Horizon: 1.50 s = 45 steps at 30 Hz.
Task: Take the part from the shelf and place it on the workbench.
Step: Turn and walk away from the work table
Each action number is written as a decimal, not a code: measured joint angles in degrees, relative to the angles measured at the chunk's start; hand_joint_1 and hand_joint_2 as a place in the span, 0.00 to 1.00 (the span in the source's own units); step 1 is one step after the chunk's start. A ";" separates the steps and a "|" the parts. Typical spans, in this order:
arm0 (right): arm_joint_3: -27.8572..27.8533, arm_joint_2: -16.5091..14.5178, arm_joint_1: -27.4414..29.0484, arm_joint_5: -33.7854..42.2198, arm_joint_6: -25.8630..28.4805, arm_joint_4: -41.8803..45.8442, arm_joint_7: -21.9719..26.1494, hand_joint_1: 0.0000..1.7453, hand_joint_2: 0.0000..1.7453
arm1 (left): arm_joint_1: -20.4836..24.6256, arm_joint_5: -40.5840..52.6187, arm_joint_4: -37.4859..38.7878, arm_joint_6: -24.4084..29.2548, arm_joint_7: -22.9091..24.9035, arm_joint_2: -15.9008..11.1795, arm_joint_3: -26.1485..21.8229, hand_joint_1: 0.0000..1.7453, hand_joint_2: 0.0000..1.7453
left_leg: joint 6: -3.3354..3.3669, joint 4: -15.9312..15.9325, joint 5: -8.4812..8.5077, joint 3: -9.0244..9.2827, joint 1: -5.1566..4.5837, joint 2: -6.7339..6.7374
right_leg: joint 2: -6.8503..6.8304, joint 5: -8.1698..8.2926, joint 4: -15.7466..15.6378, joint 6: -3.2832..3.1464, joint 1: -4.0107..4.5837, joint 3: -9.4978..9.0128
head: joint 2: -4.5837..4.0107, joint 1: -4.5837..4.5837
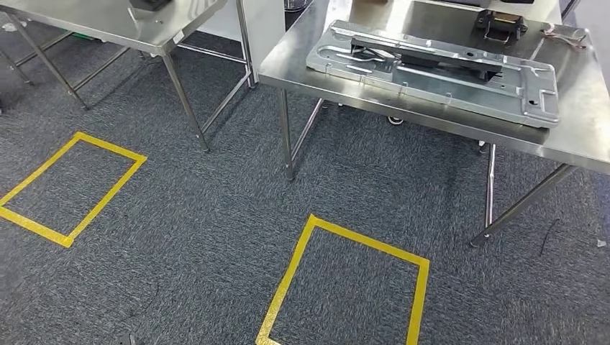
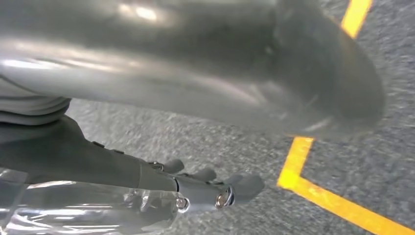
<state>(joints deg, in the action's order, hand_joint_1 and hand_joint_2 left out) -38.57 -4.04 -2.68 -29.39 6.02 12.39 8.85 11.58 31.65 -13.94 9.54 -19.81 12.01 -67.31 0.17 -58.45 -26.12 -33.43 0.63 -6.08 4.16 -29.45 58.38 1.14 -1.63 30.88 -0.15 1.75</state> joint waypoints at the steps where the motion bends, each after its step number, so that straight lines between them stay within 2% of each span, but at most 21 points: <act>1: 0.14 0.00 -0.04 -0.32 0.03 -0.02 -0.39 0.00 0.00 | -0.10 -0.05 0.00 0.01 0.07 -0.04 0.07 0.00 0.00 | -0.32 -0.15 -0.04 -0.19 0.08 -0.03 | -0.68 0.18 -0.21 -0.43 -0.02 -0.07 | 0.00 0.00; 3: 0.45 -0.01 0.00 -0.83 0.04 -0.05 -0.96 0.00 0.00 | -0.13 -0.20 0.00 0.01 0.21 -0.09 0.19 0.00 0.00 | -0.78 -2.99 -1.92 -1.56 0.01 1.88 | -2.16 0.52 -0.69 -1.29 -0.15 -0.18 | 0.00 0.01; 5: 0.66 0.01 0.13 -1.07 -0.05 -0.08 -1.28 0.00 0.00 | 0.00 -0.28 0.00 0.01 0.34 -0.07 0.31 0.00 0.00 | -1.11 -10.03 -5.82 -4.69 0.05 4.55 | -3.80 0.57 -0.78 -1.77 0.12 -0.11 | 0.00 0.02; 7: 0.73 0.04 0.21 -1.20 -0.23 -0.10 -1.49 0.00 0.00 | 0.01 -0.28 0.00 0.01 0.45 -0.05 0.37 0.00 0.00 | -1.38 -15.84 -7.94 -7.11 0.19 5.47 | -5.45 0.52 -0.73 -1.93 0.40 -0.03 | 0.00 0.01; 9: 0.83 0.08 0.13 -1.37 -0.50 -0.10 -1.62 0.00 0.00 | -0.04 -0.31 0.00 0.01 0.56 -0.05 0.39 0.00 0.00 | -1.32 -13.39 -5.90 -5.38 0.20 6.02 | -6.89 0.44 -0.69 -1.89 0.51 -0.12 | 0.00 0.02; 11: 1.00 0.08 0.03 -1.60 -0.68 -0.10 -1.67 0.00 0.00 | 0.04 -0.34 -0.01 0.03 0.60 -0.06 0.43 0.00 0.00 | -0.80 -5.05 -2.61 -0.74 -0.11 8.01 | -8.12 0.24 -0.67 -1.62 0.67 -0.40 | 0.00 0.02; 13: 1.12 0.08 -0.03 -1.92 -0.71 -0.10 -1.75 0.00 0.00 | 0.24 -0.39 -0.02 0.05 0.64 -0.07 0.48 0.00 0.00 | -0.16 -0.09 -1.48 1.80 -0.61 9.59 | -9.15 0.06 -0.63 -1.10 0.89 -0.59 | 0.00 0.02; 16: 1.22 0.10 -0.42 -2.43 -0.71 -0.10 -1.85 0.00 0.00 | 0.22 -0.48 -0.02 0.12 0.74 -0.06 0.52 0.00 0.00 | 0.64 0.79 -1.23 1.75 -0.75 8.42 | -10.18 -0.15 -0.69 -0.17 0.89 -0.98 | 0.00 0.01; 18: 1.31 0.15 -0.52 -2.55 -0.72 -0.11 -1.88 0.00 0.00 | 0.25 -0.50 -0.02 0.17 0.76 -0.03 0.54 0.00 0.00 | 1.45 1.47 -0.62 1.98 -0.39 7.36 | -8.08 -2.03 1.51 0.37 0.73 -0.28 | 0.00 -0.01; 20: 1.36 0.20 -0.37 -2.57 -0.73 -0.13 -1.90 0.00 0.00 | 0.40 -0.51 -0.02 0.17 0.77 -0.02 0.56 0.00 0.00 | 2.00 1.70 -0.21 1.90 -0.25 6.35 | -5.20 -5.84 8.21 0.60 0.57 2.87 | 0.00 -0.02; 22: 1.42 0.28 -0.17 -2.65 -0.73 -0.14 -1.98 0.00 0.00 | 0.39 -0.52 -0.02 0.17 0.77 -0.04 0.56 0.00 0.00 | 2.14 1.63 -0.11 1.70 -0.31 5.04 | -4.36 -7.99 14.85 0.75 0.50 6.29 | 0.00 -0.01; 24: 1.60 0.39 -0.05 -3.20 -0.65 -0.15 -2.21 0.00 0.00 | 0.31 -0.55 -0.02 0.17 0.88 -0.04 0.60 0.00 0.00 | 2.09 1.45 -0.13 1.73 -0.31 3.50 | -4.15 -5.63 13.84 0.79 0.37 6.25 | 0.00 0.00; 27: 2.26 0.51 0.01 -5.08 -0.38 -0.17 -2.71 0.00 0.00 | 0.40 -0.82 -0.02 0.17 1.16 0.02 0.96 0.00 0.00 | 1.49 0.68 -0.45 1.55 -0.33 1.43 | -1.39 -0.02 2.89 0.48 0.06 1.67 | 0.00 -0.01; 29: 2.82 0.56 -0.11 -6.16 -0.19 -0.20 -2.94 0.00 0.00 | 0.54 -0.98 -0.02 0.23 1.28 0.02 1.38 0.00 0.00 | 0.70 0.33 -0.52 1.07 -0.34 0.41 | -0.18 0.47 0.25 0.10 0.16 0.66 | 0.00 0.00; 31: 3.37 0.53 -0.33 -6.67 -0.04 -0.21 -3.00 0.00 0.00 | 0.56 -1.02 -0.03 0.38 1.40 -0.07 1.69 0.00 0.00 | -0.10 0.44 -0.39 0.76 -0.19 -0.32 | -1.34 0.69 -0.04 -0.54 0.24 0.56 | 0.00 0.00; 33: 3.85 0.47 -0.30 -6.94 -0.05 -0.22 -3.07 0.00 0.00 | 0.60 -1.03 -0.04 0.54 1.54 -0.19 1.84 0.00 0.00 | -0.64 -1.37 -1.65 -0.15 -0.24 1.40 | -2.71 1.01 -0.60 -1.42 0.06 0.30 | 0.00 0.00; 35: 4.09 0.45 -0.11 -7.07 -0.32 -0.24 -3.16 0.00 0.00 | 0.73 -1.02 -0.04 0.61 1.66 -0.21 1.95 0.00 0.00 | -1.02 -7.64 -5.18 -3.06 -0.22 4.26 | -4.20 1.07 -0.87 -2.00 0.15 0.22 | 0.00 0.01; 38: 4.34 0.45 0.03 -7.17 -0.73 -0.27 -3.23 0.00 0.00 | 0.69 -0.97 -0.04 0.62 1.78 -0.21 2.09 0.00 0.00 | -1.48 -15.57 -7.86 -6.73 0.09 5.58 | -6.45 0.90 -0.83 -2.18 0.50 0.21 | 0.00 0.01; 40: 4.51 0.45 -0.02 -7.30 -0.89 -0.28 -3.11 0.00 0.00 | 0.63 -0.98 -0.04 0.63 1.83 -0.27 2.20 0.00 0.00 | -1.40 -10.98 -4.87 -4.24 0.11 6.29 | -7.79 0.72 -0.82 -2.06 0.54 -0.02 | 0.00 0.02; 42: 4.72 0.42 -0.06 -7.48 -0.98 -0.28 -2.88 0.00 0.00 | 0.71 -0.99 -0.05 0.60 1.87 -0.35 2.35 0.00 0.00 | -0.95 -2.89 -1.83 -0.02 -0.14 8.66 | -8.98 0.43 -0.79 -1.69 0.71 -0.42 | 0.00 0.02; 45: 5.01 0.39 -0.26 -7.69 -0.99 -0.28 -2.69 0.00 0.00 | 0.76 -1.08 -0.07 0.50 1.89 -0.42 2.63 0.00 0.00 | -0.11 0.64 -0.99 1.46 -0.73 9.54 | -10.46 0.22 -0.88 -0.80 0.98 -0.83 | 0.00 0.01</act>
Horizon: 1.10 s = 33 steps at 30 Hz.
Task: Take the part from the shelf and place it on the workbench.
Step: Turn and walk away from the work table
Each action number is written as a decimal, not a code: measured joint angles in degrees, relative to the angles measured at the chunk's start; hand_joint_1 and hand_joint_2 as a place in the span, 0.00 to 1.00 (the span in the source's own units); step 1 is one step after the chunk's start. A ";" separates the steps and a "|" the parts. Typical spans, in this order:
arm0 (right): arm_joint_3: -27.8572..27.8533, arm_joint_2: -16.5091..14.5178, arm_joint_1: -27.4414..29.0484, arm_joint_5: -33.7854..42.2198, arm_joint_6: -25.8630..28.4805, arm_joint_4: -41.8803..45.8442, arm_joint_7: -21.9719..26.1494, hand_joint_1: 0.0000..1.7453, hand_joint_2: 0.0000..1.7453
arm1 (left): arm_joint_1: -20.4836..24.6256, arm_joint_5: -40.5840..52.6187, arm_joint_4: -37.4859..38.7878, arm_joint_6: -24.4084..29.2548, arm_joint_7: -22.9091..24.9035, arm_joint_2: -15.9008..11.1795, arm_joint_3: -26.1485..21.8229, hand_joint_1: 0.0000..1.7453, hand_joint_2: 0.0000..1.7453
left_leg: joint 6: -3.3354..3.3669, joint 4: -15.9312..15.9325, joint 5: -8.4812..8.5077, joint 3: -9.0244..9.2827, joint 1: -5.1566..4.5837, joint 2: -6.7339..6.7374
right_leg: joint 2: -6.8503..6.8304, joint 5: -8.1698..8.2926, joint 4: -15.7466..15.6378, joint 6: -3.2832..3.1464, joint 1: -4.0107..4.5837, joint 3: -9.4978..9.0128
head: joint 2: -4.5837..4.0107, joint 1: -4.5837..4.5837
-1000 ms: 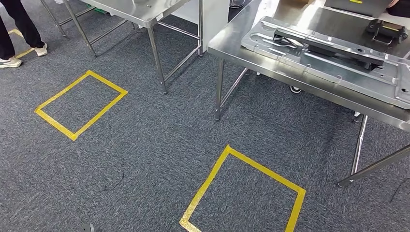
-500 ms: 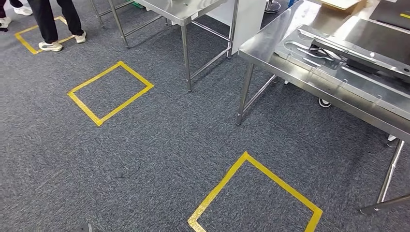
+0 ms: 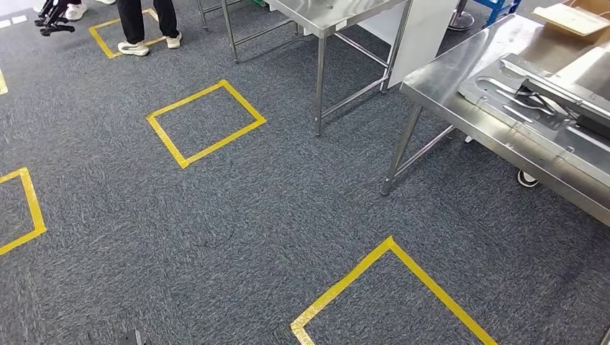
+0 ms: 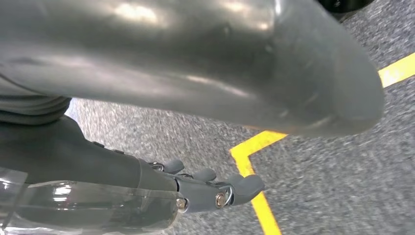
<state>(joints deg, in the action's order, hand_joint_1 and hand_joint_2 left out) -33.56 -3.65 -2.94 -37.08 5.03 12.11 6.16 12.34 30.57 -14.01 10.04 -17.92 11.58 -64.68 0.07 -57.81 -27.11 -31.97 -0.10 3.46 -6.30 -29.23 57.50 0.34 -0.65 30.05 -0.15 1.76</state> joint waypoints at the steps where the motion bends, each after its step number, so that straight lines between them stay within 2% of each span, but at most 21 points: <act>1: 0.06 0.00 -0.12 -0.09 0.00 0.00 0.02 0.00 0.00 | -0.04 -0.07 -0.01 0.00 0.01 -0.03 0.09 0.00 0.00 | 0.36 0.17 0.18 0.04 0.05 -0.72 | -0.36 -0.06 -0.09 0.36 -0.04 -0.13 | 0.00 0.01; 2: 0.12 0.02 -0.22 -0.24 0.00 0.00 0.02 0.00 0.00 | -0.07 -0.14 -0.01 0.01 0.02 -0.04 0.20 0.00 0.00 | 0.74 0.47 0.42 0.14 0.16 -1.30 | 0.12 -0.43 0.16 0.69 -0.13 -0.20 | 0.00 -0.01; 4: 0.19 0.03 -0.15 -0.64 0.00 -0.01 0.02 0.00 0.00 | -0.02 -0.25 -0.02 0.08 0.05 -0.02 0.40 0.00 0.00 | 1.53 1.07 0.97 0.40 0.46 -2.49 | 2.90 -2.95 3.49 1.12 -0.30 1.11 | 0.00 -0.02; 6: 0.24 0.03 0.06 -0.95 0.00 -0.03 0.00 0.00 0.00 | 0.06 -0.32 -0.02 0.16 0.06 -0.02 0.55 0.00 0.00 | 1.92 1.15 1.19 0.13 0.39 -3.66 | 5.58 -6.85 11.00 1.19 -0.38 4.71 | 0.00 -0.03; 7: 0.25 0.02 0.17 -1.01 0.00 -0.05 -0.04 0.00 0.00 | 0.05 -0.34 -0.02 0.19 0.07 -0.03 0.58 0.00 0.00 | 1.97 1.13 1.21 0.04 0.31 -4.37 | 5.98 -8.00 14.41 1.21 -0.39 6.47 | 0.00 -0.03; 8: 0.28 0.03 0.27 -1.07 0.01 -0.08 -0.09 0.00 0.00 | 0.00 -0.37 -0.02 0.20 0.07 -0.04 0.60 0.00 0.00 | 2.00 1.08 1.23 0.00 0.24 -5.15 | 6.13 -8.03 16.17 1.21 -0.39 7.49 | 0.00 -0.03; 9: 0.32 0.03 0.32 -1.16 0.01 -0.10 -0.15 0.00 0.00 | -0.06 -0.38 -0.02 0.20 0.09 -0.05 0.61 0.00 0.00 | 1.99 0.98 1.23 0.00 0.22 -6.00 | 6.22 -6.80 15.56 1.16 -0.40 7.40 | 0.00 -0.03; 10: 0.37 0.04 0.35 -1.33 0.02 -0.12 -0.22 0.00 0.00 | -0.10 -0.39 -0.02 0.21 0.13 -0.06 0.62 0.00 0.00 | 1.92 0.83 1.19 0.04 0.22 -6.86 | 6.55 -4.59 12.67 1.07 -0.44 6.20 | 0.00 -0.03; 12: 0.46 0.05 0.39 -1.75 0.02 -0.16 -0.33 0.00 0.00 | -0.09 -0.43 -0.02 0.21 0.20 0.01 0.64 0.00 0.00 | 1.58 0.29 1.00 -0.10 0.18 -8.36 | 8.95 -0.71 4.75 0.75 -0.62 2.79 | 0.00 -0.03; 14: 0.54 0.07 0.35 -2.08 0.02 -0.22 -0.42 0.00 0.00 | -0.02 -0.52 -0.02 0.21 0.25 0.07 0.67 0.00 0.00 | 0.94 -0.09 0.92 -0.55 0.24 -9.48 | 10.92 0.27 0.98 0.46 -0.64 1.21 | 0.00 -0.03; 15: 0.61 0.08 0.26 -2.18 0.03 -0.26 -0.50 0.00 0.00 | -0.03 -0.57 -0.02 0.22 0.26 0.08 0.67 0.00 0.00 | 0.55 -0.08 1.00 -0.78 0.30 -10.05 | 10.96 0.13 0.87 0.31 -0.53 1.15 | 0.00 -0.03; 17: 0.84 0.05 0.06 -2.38 0.04 -0.26 -0.66 0.00 0.00 | -0.16 -0.66 -0.03 0.25 0.27 0.03 0.68 0.00 0.00 | -0.12 0.00 1.08 -0.98 0.49 -10.80 | 9.57 0.32 0.54 -0.27 -0.52 0.94 | 0.00 -0.02; 19: 1.07 0.03 0.09 -2.66 0.04 -0.26 -0.80 0.00 0.00 | -0.15 -0.79 -0.04 0.27 0.26 -0.01 0.68 0.00 0.00 | -0.59 -2.54 -0.48 -2.18 0.37 -8.63 | 7.96 0.58 -0.09 -1.15 -0.65 0.56 | 0.00 -0.01; 21: 1.24 0.03 0.27 -2.89 0.04 -0.27 -0.85 0.00 0.00 | -0.04 -0.99 -0.04 0.25 0.25 0.00 0.68 0.00 0.00 | -0.91 -9.47 -4.10 -5.47 0.46 -5.28 | 6.32 0.57 -0.30 -1.76 -0.46 0.39 | 0.00 0.01; 23: 1.34 0.04 0.35 -3.06 0.04 -0.28 -0.86 0.00 0.00 | -0.08 -1.18 -0.04 0.23 0.26 0.01 0.68 0.00 0.00 | -1.25 -15.97 -6.36 -8.63 0.76 -4.08 | 4.68 0.42 -0.28 -1.87 -0.21 0.34 | 0.00 0.00; 24: 1.37 0.04 0.34 -3.18 0.04 -0.28 -0.87 0.00 0.00 | -0.14 -1.22 -0.04 0.25 0.28 0.00 0.68 0.00 0.00 | -1.34 -16.46 -5.95 -8.84 0.84 -3.85 | 3.92 0.32 -0.27 -1.83 -0.15 0.26 | 0.00 0.00; 26: 1.45 0.04 0.30 -3.50 0.04 -0.28 -0.87 0.00 0.00 | -0.21 -1.26 -0.06 0.31 0.35 -0.05 0.70 0.00 0.00 | -1.26 -10.77 -2.48 -5.81 0.87 -2.94 | 2.54 0.04 -0.26 -1.62 -0.12 -0.11 | 0.00 0.01; 28: 1.57 0.03 0.30 -3.84 0.04 -0.28 -0.87 0.00 0.00 | -0.11 -1.26 -0.07 0.37 0.42 -0.09 0.75 0.00 0.00 | -0.76 -3.03 0.24 -1.75 0.50 -0.36 | 1.36 -0.35 -0.23 -1.17 0.07 -0.55 | 0.00 0.01; 30: 1.74 0.02 0.16 -4.04 0.04 -0.28 -0.89 0.00 0.00 | -0.02 -1.26 -0.07 0.38 0.46 -0.10 0.85 0.00 0.00 | -0.13 -0.14 0.64 -0.45 0.00 0.79 | 0.31 -0.63 -0.22 -0.59 0.32 -0.83 | 0.00 0.00; 32: 1.87 0.03 -0.11 -4.16 0.04 -0.28 -0.93 0.00 0.00 | -0.07 -1.29 -0.07 0.39 0.53 -0.14 0.92 0.00 0.00 | 0.52 0.17 0.87 -0.57 -0.03 -0.53 | -0.42 -0.89 -0.25 0.03 0.32 -1.11 | 0.00 0.01; 33: 1.91 0.04 -0.16 -4.20 0.04 -0.28 -0.96 0.00 0.00 | -0.08 -1.33 -0.07 0.41 0.56 -0.14 0.95 0.00 0.00 | 0.90 0.43 1.05 -0.50 0.07 -1.13 | 0.35 -1.38 0.20 0.33 0.21 -1.06 | 0.00 0.01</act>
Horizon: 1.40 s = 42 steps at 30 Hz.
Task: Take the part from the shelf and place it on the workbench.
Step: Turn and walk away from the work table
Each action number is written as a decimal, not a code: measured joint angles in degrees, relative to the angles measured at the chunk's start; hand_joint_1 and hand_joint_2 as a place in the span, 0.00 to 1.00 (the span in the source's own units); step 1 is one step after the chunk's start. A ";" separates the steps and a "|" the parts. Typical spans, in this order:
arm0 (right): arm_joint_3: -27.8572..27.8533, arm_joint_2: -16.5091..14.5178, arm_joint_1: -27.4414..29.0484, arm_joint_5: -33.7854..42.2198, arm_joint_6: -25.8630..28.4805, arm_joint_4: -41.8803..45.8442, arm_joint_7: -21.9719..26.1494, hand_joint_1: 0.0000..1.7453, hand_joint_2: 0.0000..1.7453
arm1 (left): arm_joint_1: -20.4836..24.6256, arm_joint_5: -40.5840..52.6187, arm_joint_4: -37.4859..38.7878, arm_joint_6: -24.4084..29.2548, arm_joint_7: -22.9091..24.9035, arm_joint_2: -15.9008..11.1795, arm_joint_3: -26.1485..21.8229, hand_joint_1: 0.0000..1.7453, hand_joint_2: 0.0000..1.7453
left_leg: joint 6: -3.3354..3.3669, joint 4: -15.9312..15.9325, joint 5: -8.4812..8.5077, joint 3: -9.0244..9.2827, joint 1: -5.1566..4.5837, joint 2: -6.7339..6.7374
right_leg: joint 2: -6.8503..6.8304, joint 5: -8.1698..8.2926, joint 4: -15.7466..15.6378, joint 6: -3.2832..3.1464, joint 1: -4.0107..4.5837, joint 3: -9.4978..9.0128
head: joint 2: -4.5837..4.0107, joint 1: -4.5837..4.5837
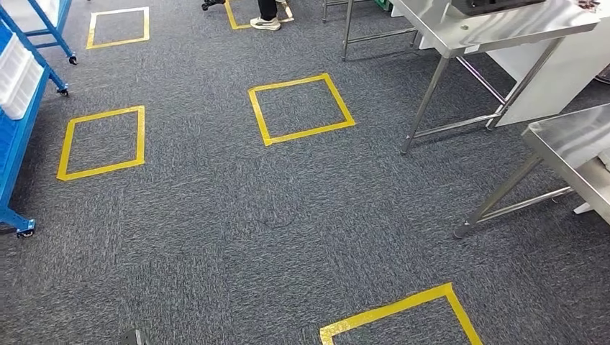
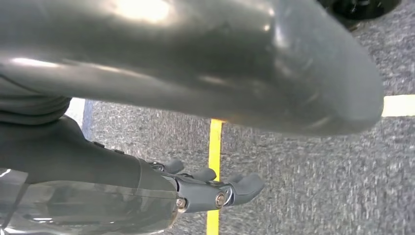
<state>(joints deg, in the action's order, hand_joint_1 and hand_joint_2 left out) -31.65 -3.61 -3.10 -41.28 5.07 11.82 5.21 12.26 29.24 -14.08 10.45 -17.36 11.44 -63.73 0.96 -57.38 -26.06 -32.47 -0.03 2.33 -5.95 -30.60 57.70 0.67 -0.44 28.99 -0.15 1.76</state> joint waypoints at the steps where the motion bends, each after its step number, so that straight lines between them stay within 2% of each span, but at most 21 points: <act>1: 0.02 0.01 0.03 -0.06 -0.01 0.00 -0.02 0.00 0.00 | 0.05 -0.05 0.00 0.01 0.02 0.01 0.04 0.00 0.00 | 0.36 0.27 0.23 0.10 0.14 -0.62 | 1.38 -1.06 1.42 0.24 -0.11 0.56 | 0.00 -0.01; 4: 0.02 0.00 0.34 -0.26 -0.02 -0.02 -0.05 0.00 0.00 | 0.22 -0.32 0.00 0.03 0.02 0.03 0.18 0.00 0.00 | 1.00 0.45 0.53 0.05 0.10 -2.54 | 5.34 -6.44 11.97 0.51 -0.32 5.78 | 0.00 -0.02; 6: 0.02 0.01 0.50 -0.35 -0.02 -0.04 -0.05 0.00 0.00 | 0.17 -0.51 0.00 0.03 0.02 0.00 0.21 0.00 0.00 | 1.08 0.38 0.53 0.06 0.00 -4.12 | 5.74 -7.05 16.44 0.54 -0.34 8.47 | 0.00 -0.02; 8: 0.02 0.02 0.55 -0.46 -0.02 -0.04 -0.05 0.00 0.00 | 0.09 -0.72 0.00 0.02 0.02 -0.02 0.25 0.00 0.00 | 0.94 0.21 0.44 0.27 0.04 -5.84 | 6.25 -3.00 11.97 0.43 -0.44 6.96 | 0.00 -0.02; 10: 0.02 0.06 0.59 -0.66 -0.02 -0.05 -0.04 0.00 0.00 | 0.09 -0.93 0.00 0.02 0.03 0.02 0.43 0.00 0.00 | 0.54 -0.24 0.20 0.21 0.06 -7.34 | 8.46 0.91 4.32 0.20 -0.67 3.89 | 0.00 -0.02; 12: 0.02 0.10 0.51 -0.84 -0.02 -0.06 0.00 0.00 0.00 | 0.11 -1.03 0.00 0.03 0.02 0.05 0.72 0.00 0.00 | -0.09 -0.58 0.13 -0.21 0.05 -8.46 | 9.86 1.80 1.14 -0.11 -0.65 2.73 | 0.00 -0.02; 14: 0.02 0.10 0.24 -0.96 -0.02 -0.07 0.04 0.00 0.00 | -0.03 -1.08 0.00 0.08 0.02 0.01 0.90 0.00 0.00 | -0.79 -0.56 0.23 -0.56 0.09 -9.32 | 8.87 1.89 0.91 -0.65 -0.56 2.67 | 0.00 -0.01; 16: 0.02 0.09 0.17 -1.05 -0.02 -0.07 0.06 0.00 0.00 | -0.13 -1.12 0.00 0.13 0.03 -0.10 0.98 0.00 0.00 | -1.33 -2.05 -0.81 -1.30 0.01 -7.45 | 7.56 2.11 0.49 -1.44 -0.65 2.40 | 0.00 -0.01; 18: 0.01 0.10 0.37 -1.13 -0.02 -0.07 0.08 0.00 0.00 | -0.02 -1.13 0.00 0.13 0.04 -0.11 1.04 0.00 0.00 | -1.83 -7.92 -4.13 -3.98 0.11 -4.21 | 6.07 2.09 0.25 -2.10 -0.50 2.21 | 0.00 -0.01; 20: 0.00 0.14 0.51 -1.31 -0.02 -0.07 0.08 0.00 0.00 | 0.00 -1.28 0.00 0.11 0.08 -0.04 1.08 0.00 0.00 | -2.27 -15.28 -7.29 -7.51 0.45 -3.00 | 4.51 1.92 0.29 -2.42 -0.23 2.19 | 0.00 0.00; 21: 0.00 0.15 0.52 -1.48 -0.02 -0.07 0.08 0.00 0.00 | -0.07 -1.44 0.00 0.11 0.10 -0.03 1.10 0.00 0.00 | -2.40 -16.95 -7.53 -8.31 0.58 -2.82 | 3.78 1.83 0.31 -2.45 -0.16 2.16 | 0.00 0.00; 23: 0.00 0.15 0.47 -1.86 -0.03 -0.07 0.06 0.00 0.00 | -0.17 -1.87 0.00 0.17 0.13 -0.05 1.16 0.00 0.00 | -2.41 -13.42 -4.86 -6.44 0.67 -2.23 | 2.44 1.59 0.34 -2.32 -0.11 1.91 | 0.00 0.01; 25: 0.00 0.14 0.47 -2.09 -0.05 -0.07 0.05 0.00 0.00 | -0.12 -2.07 0.00 0.23 0.16 -0.07 1.26 0.00 0.00 | -2.00 -5.36 -1.49 -2.22 0.37 0.02 | 1.16 1.20 0.42 -1.90 0.03 1.46 | 0.00 0.01; 27: -0.01 0.13 0.44 -2.24 -0.11 -0.07 0.03 0.00 0.00 | -0.02 -2.10 0.00 0.27 0.17 -0.08 1.43 0.00 0.00 | -1.34 -1.26 -0.46 -0.20 -0.13 1.44 | 0.01 0.87 0.47 -1.31 0.24 1.17 | 0.00 -0.01; 30: -0.01 0.14 -0.02 -2.37 -0.33 -0.05 0.00 0.00 0.00 | -0.18 -2.14 -0.01 0.36 0.19 -0.13 1.55 0.00 0.00 | -0.36 -0.59 -0.17 -0.11 -0.23 -0.24 | -0.90 0.43 0.53 -0.44 0.15 0.78 | 0.00 -0.02; 32: -0.01 0.13 -0.12 -2.44 -0.38 -0.05 -0.01 0.00 0.00 | -0.18 -2.18 0.00 0.41 0.20 -0.11 1.61 0.00 0.00 | 0.41 0.05 0.26 0.18 0.05 -1.47 | 1.78 -1.71 3.44 0.05 -0.12 1.79 | 0.00 -0.03; 34: -0.01 0.12 0.09 -2.58 -0.42 -0.07 -0.01 0.00 0.00 | -0.06 -2.25 0.00 0.42 0.20 -0.09 1.68 0.00 0.00 | 0.87 0.19 0.42 0.11 0.08 -2.65 | 4.97 -5.44 10.66 0.25 -0.36 5.30 | 0.00 -0.02; 36: -0.02 0.13 0.30 -2.72 -0.44 -0.07 -0.02 0.00 0.00 | -0.08 -2.37 0.00 0.39 0.20 -0.11 1.69 0.00 0.00 | 0.97 0.12 0.42 0.06 -0.03 -4.16 | 5.72 -6.85 16.26 0.34 -0.39 8.46 | 0.00 -0.02; 38: -0.02 0.15 0.42 -2.77 -0.44 -0.07 -0.03 0.00 0.00 | -0.20 -2.51 0.00 0.32 0.20 -0.11 1.71 0.00 0.00 | 0.89 -0.09 0.36 0.18 -0.04 -5.84 | 6.06 -3.76 13.78 0.24 -0.39 7.85 | 0.00 -0.02; 40: -0.04 0.18 0.48 -2.81 -0.43 -0.07 -0.03 0.00 0.00 | -0.24 -2.62 0.00 0.25 0.20 -0.05 1.79 0.00 0.00 | 0.56 -0.52 0.15 0.11 -0.02 -7.32 | 8.18 0.44 6.11 0.02 -0.51 4.74 | 0.00 -0.03; 42: -0.06 0.21 0.44 -2.82 -0.42 -0.08 -0.04 0.00 0.00 | -0.21 -2.66 0.00 0.22 0.20 0.00 1.99 0.00 0.00 | -0.02 -0.92 0.06 -0.33 0.01 -8.51 | 10.00 1.98 1.75 -0.24 -0.50 3.07 | 0.00 -0.03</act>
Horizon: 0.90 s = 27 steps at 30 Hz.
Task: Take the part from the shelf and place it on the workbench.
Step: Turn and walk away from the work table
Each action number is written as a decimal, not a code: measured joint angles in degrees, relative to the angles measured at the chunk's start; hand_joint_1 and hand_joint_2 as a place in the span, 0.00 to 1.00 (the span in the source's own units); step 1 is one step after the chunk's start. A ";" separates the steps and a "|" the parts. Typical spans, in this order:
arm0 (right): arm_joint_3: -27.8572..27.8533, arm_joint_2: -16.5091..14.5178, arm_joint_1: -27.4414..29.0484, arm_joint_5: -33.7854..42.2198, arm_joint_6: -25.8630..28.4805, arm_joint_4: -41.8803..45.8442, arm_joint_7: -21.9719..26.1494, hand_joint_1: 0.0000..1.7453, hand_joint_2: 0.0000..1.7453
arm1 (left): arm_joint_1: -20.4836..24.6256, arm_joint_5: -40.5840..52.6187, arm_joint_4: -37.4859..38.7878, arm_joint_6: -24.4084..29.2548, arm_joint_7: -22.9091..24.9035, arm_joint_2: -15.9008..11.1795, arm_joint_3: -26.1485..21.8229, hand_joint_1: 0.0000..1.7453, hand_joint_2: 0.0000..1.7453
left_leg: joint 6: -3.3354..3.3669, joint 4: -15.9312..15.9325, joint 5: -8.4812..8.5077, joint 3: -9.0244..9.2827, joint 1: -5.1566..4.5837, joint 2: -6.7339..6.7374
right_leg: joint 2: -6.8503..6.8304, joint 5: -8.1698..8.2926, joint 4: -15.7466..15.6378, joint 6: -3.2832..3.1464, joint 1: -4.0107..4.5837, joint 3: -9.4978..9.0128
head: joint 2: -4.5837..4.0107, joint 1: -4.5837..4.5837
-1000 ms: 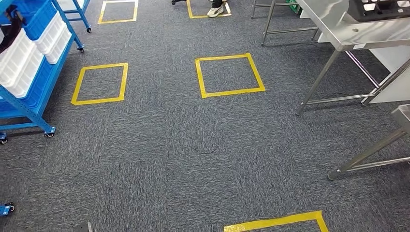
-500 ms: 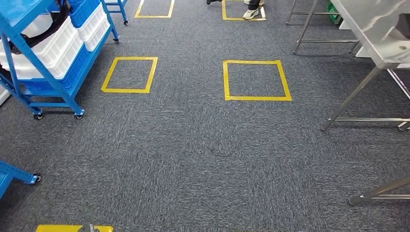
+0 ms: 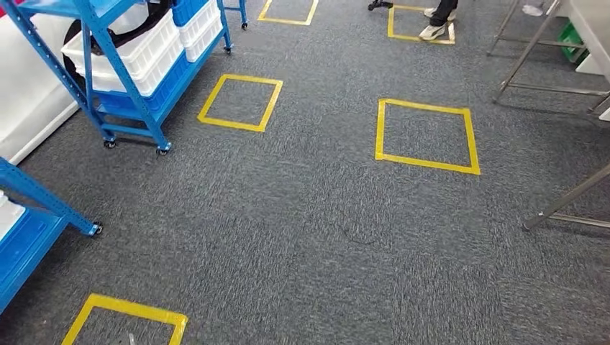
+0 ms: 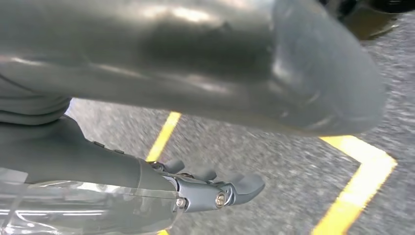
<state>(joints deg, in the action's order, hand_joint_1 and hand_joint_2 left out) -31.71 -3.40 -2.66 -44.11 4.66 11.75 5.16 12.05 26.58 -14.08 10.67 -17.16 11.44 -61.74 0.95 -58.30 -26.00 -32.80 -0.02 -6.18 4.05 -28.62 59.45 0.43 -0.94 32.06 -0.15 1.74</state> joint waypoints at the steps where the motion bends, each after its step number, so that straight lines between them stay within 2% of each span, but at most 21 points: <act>1: -0.01 0.01 -0.07 0.00 0.00 0.00 -0.01 0.00 0.00 | -0.02 -0.01 0.00 0.00 0.00 0.00 0.09 0.00 0.00 | -0.34 -0.01 0.07 -0.20 0.05 -0.53 | 0.07 -0.14 -0.25 -0.16 0.11 -0.05 | 0.00 0.01; 3: 0.00 -0.01 -0.25 0.00 0.00 0.01 -0.01 0.00 0.00 | -0.20 -0.05 0.00 0.00 0.01 -0.07 0.19 0.00 0.00 | -0.98 0.01 0.13 -0.46 0.19 -1.12 | -1.28 0.16 -0.67 -0.77 0.08 -0.24 | 0.00 0.01; 4: 0.00 -0.03 -0.26 -0.01 0.00 0.01 -0.01 0.00 0.00 | -0.26 -0.07 0.00 0.00 0.01 -0.12 0.21 0.00 0.00 | -1.24 -0.65 -0.36 -0.78 0.13 -0.29 | -1.98 0.31 -1.01 -1.20 -0.01 -0.44 | 0.00 0.02; 5: 0.00 -0.05 -0.21 -0.01 0.00 0.01 -0.01 0.00 0.00 | -0.26 -0.09 0.00 0.00 0.03 -0.15 0.24 0.00 0.00 | -1.47 -2.48 -1.50 -1.65 0.07 1.12 | -2.78 0.44 -1.35 -1.60 -0.09 -0.61 | 0.00 0.02; 7: -0.01 -0.05 0.00 -0.02 -0.03 0.01 -0.01 0.00 0.00 | -0.16 -0.13 0.00 -0.02 0.09 -0.13 0.29 0.00 0.00 | -1.87 -9.35 -5.14 -4.89 0.17 4.38 | -4.32 0.44 -1.65 -2.14 0.04 -0.78 | 0.00 0.03; 8: -0.01 -0.04 0.06 -0.04 -0.08 0.00 -0.01 0.00 0.00 | -0.14 -0.14 0.00 -0.03 0.14 -0.11 0.30 0.00 0.00 | -2.08 -13.24 -6.72 -6.81 0.35 5.12 | -5.13 0.37 -1.65 -2.22 0.14 -0.78 | 0.00 0.02; 9: -0.01 -0.04 0.09 -0.08 -0.14 -0.01 -0.01 0.00 0.00 | -0.18 -0.15 0.00 -0.03 0.20 -0.10 0.30 0.00 0.00 | -2.27 -15.78 -7.38 -8.06 0.52 5.50 | -5.90 0.29 -1.64 -2.25 0.20 -0.82 | 0.00 0.03; 10: -0.01 -0.03 0.08 -0.12 -0.21 -0.01 -0.01 0.00 0.00 | -0.24 -0.15 0.00 -0.03 0.26 -0.10 0.31 0.00 0.00 | -2.43 -16.27 -6.95 -8.30 0.65 5.74 | -6.65 0.19 -1.62 -2.23 0.22 -0.90 | 0.00 0.03; 11: -0.01 -0.03 0.06 -0.17 -0.26 0.00 -0.01 0.00 0.00 | -0.30 -0.15 0.00 -0.02 0.31 -0.11 0.33 0.00 0.00 | -2.52 -14.34 -5.47 -7.30 0.74 6.07 | -7.38 0.06 -1.61 -2.13 0.22 -1.04 | 0.00 0.03; 12: -0.01 -0.04 0.03 -0.22 -0.29 -0.01 -0.01 0.00 0.00 | -0.33 -0.15 -0.01 -0.01 0.34 -0.13 0.36 0.00 0.00 | -2.51 -10.45 -3.42 -5.26 0.78 6.86 | -8.07 -0.11 -1.60 -1.98 0.21 -1.26 | 0.00 0.03; 14: -0.01 -0.05 0.04 -0.31 -0.31 0.00 -0.01 0.00 0.00 | -0.25 -0.15 -0.02 0.00 0.35 -0.15 0.46 0.00 0.00 | -2.14 -2.67 -0.63 -1.23 0.51 9.52 | -9.28 -0.56 -1.52 -1.43 0.41 -1.74 | 0.00 0.02; 15: -0.02 -0.05 0.00 -0.34 -0.31 0.00 -0.01 0.00 0.00 | -0.20 -0.15 -0.02 0.01 0.35 -0.15 0.50 0.00 0.00 | -1.84 -0.61 -0.12 -0.19 0.32 10.34 | -9.82 -0.74 -1.48 -1.12 0.56 -1.93 | 0.00 0.02; 16: -0.02 -0.05 -0.10 -0.36 -0.31 0.01 -0.01 0.00 0.00 | -0.18 -0.14 -0.02 -0.01 0.35 -0.15 0.53 0.00 0.00 | -1.55 0.06 -0.16 0.06 0.13 10.51 | -10.35 -0.87 -1.48 -0.83 0.69 -2.08 | 0.00 0.01; 18: -0.02 -0.05 -0.43 -0.39 -0.31 0.01 -0.01 0.00 0.00 | -0.21 -0.13 -0.01 -0.03 0.35 -0.22 0.54 0.00 0.00 | -0.78 0.37 0.14 0.12 0.05 9.02 | -11.24 -1.12 -1.48 -0.18 0.54 -2.46 | 0.00 0.02; 20: -0.02 -0.05 -0.54 -0.45 -0.31 0.01 -0.01 0.00 0.00 | -0.16 -0.11 -0.01 -0.02 0.37 -0.27 0.55 0.00 0.00 | 0.00 0.93 0.50 0.42 0.22 7.72 | -9.19 -2.65 0.39 0.39 0.21 -2.01 | 0.00 0.01; 22: -0.03 -0.08 -0.39 -0.50 -0.27 0.01 -0.03 0.00 0.00 | -0.10 0.57 -0.02 1.14 0.83 -0.22 0.60 0.00 0.00 | 0.47 1.15 0.69 0.45 0.28 6.50 | -5.77 -6.11 6.65 0.59 0.07 0.95 | 0.00 -0.01; 23: -0.03 -0.10 -0.29 -0.19 -0.11 0.01 -0.06 0.00 0.00 | -0.22 1.39 -0.04 2.15 1.09 -0.13 0.70 0.00 0.00 | 0.59 1.14 0.72 0.36 0.21 5.78 | -4.91 -7.74 10.57 0.61 0.07 3.03 | 0.00 0.00; 24: -0.14 -0.11 -0.17 0.77 0.29 0.00 0.03 0.00 0.00 | -0.76 2.49 -0.05 2.55 1.00 -0.02 0.88 0.00 0.00 | 0.67 1.13 0.72 0.34 0.13 4.99 | -4.53 -8.52 13.46 0.59 0.08 4.69 | 0.00 0.00; 25: -0.54 -0.18 0.03 2.36 0.88 -0.01 0.26 0.00 0.00 | -1.81 3.73 -0.07 1.73 0.31 0.01 1.25 0.00 0.00 | 0.68 1.12 0.70 0.41 0.05 4.19 | -4.34 -8.13 14.47 0.50 0.10 5.47 | 0.00 -0.01; 26: -1.24 -0.29 0.27 4.31 1.57 -0.01 0.62 0.00 0.00 | -3.23 4.85 -0.07 -0.32 -0.92 -0.12 1.73 0.00 0.00 | 0.63 1.11 0.64 0.56 0.01 3.41 | -4.17 -6.60 13.17 0.34 0.12 5.12 | 0.00 -0.01; 27: -2.27 -0.46 0.55 6.10 2.20 0.00 1.02 0.00 0.00 | -4.92 5.74 -0.07 -2.83 -2.24 -0.35 2.30 0.00 0.00 | 0.53 1.10 0.55 0.78 -0.01 2.68 | -3.68 -4.28 9.84 0.07 0.15 3.76 | 0.00 -0.01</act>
<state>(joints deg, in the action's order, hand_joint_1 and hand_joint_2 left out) -33.98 -3.86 -2.11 -38.00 6.86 11.75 6.18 7.12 32.31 -14.14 7.84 -19.40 11.09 -59.44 1.48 -57.20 -25.46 -32.01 -0.03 -3.50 0.37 -32.91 69.29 0.50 -0.79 35.82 -0.15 1.73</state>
